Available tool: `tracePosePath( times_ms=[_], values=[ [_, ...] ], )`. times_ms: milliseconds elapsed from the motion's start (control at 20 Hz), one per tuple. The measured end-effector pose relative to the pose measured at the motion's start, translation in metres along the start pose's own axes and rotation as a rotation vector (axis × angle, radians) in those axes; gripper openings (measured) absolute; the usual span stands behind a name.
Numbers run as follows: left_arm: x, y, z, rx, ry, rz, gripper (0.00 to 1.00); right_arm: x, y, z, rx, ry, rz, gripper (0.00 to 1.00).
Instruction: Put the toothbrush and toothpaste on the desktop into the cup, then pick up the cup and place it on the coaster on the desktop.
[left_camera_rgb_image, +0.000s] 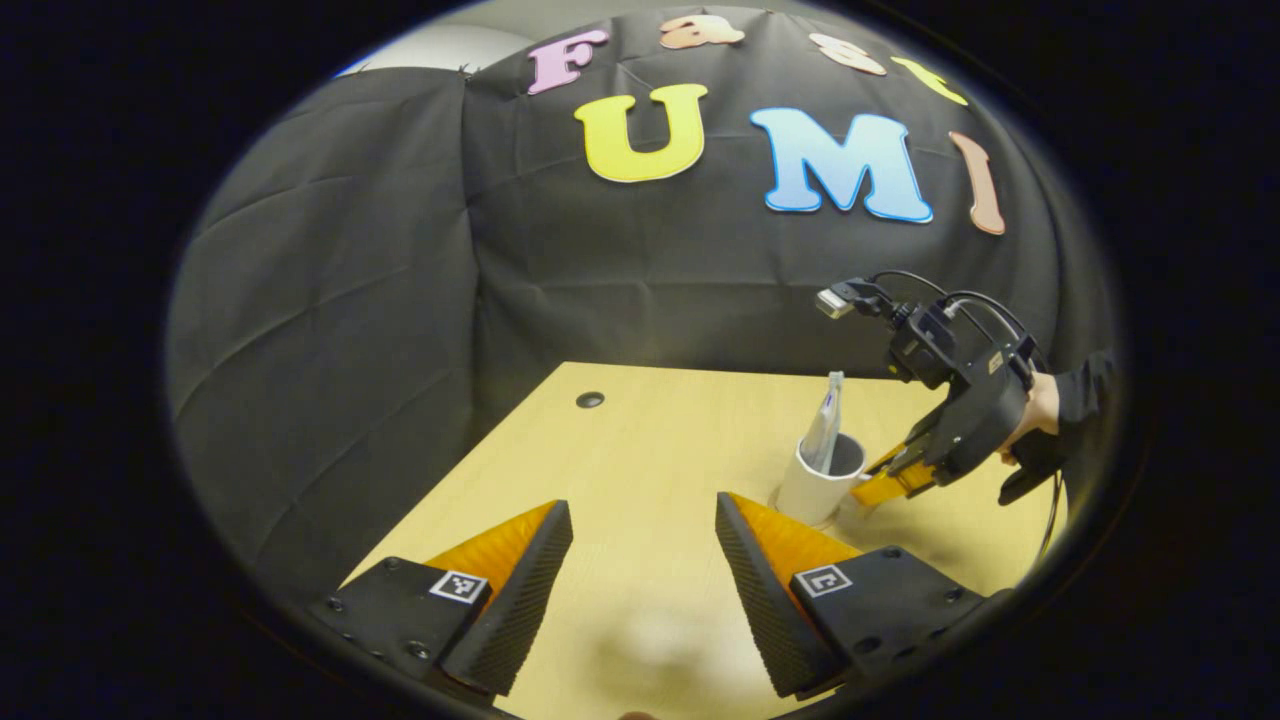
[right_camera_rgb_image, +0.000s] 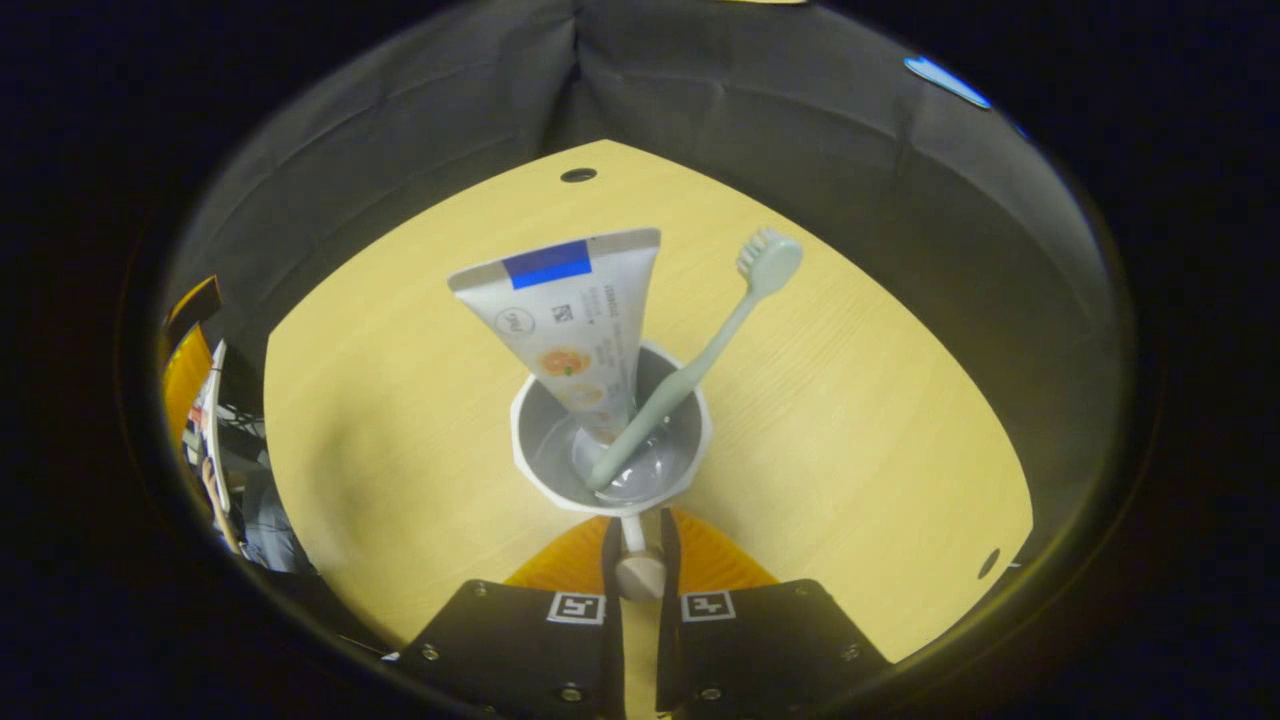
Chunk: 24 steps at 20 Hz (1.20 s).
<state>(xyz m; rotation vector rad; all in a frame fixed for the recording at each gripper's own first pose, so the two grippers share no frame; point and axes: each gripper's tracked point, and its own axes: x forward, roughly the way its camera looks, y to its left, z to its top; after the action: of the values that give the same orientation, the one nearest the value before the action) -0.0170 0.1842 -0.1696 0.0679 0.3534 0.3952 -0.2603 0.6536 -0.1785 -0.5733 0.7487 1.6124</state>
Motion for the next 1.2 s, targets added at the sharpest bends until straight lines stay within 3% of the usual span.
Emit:
tracePosePath(
  times_ms=[200,300,550,800,1200],
  values=[
    [0.003,-0.002,-0.001,-0.003,0.003,-0.006,0.95,0.003,-0.007,-0.001,0.020,0.014,-0.009,0.13],
    [0.004,-0.004,-0.001,0.001,0.003,-0.011,0.95,0.005,-0.011,0.005,0.014,0.007,-0.009,0.19],
    [0.004,-0.014,0.004,0.017,-0.006,-0.030,0.95,-0.040,-0.005,-0.014,0.020,-0.016,-0.009,0.24],
    [0.005,-0.040,0.014,0.042,-0.022,-0.085,0.95,-0.077,-0.010,-0.007,0.055,-0.091,-0.011,0.25],
    [-0.001,-0.098,0.046,0.093,-0.083,-0.217,0.95,-0.160,-0.026,-0.016,0.146,-0.240,-0.131,0.25]
  ],
)
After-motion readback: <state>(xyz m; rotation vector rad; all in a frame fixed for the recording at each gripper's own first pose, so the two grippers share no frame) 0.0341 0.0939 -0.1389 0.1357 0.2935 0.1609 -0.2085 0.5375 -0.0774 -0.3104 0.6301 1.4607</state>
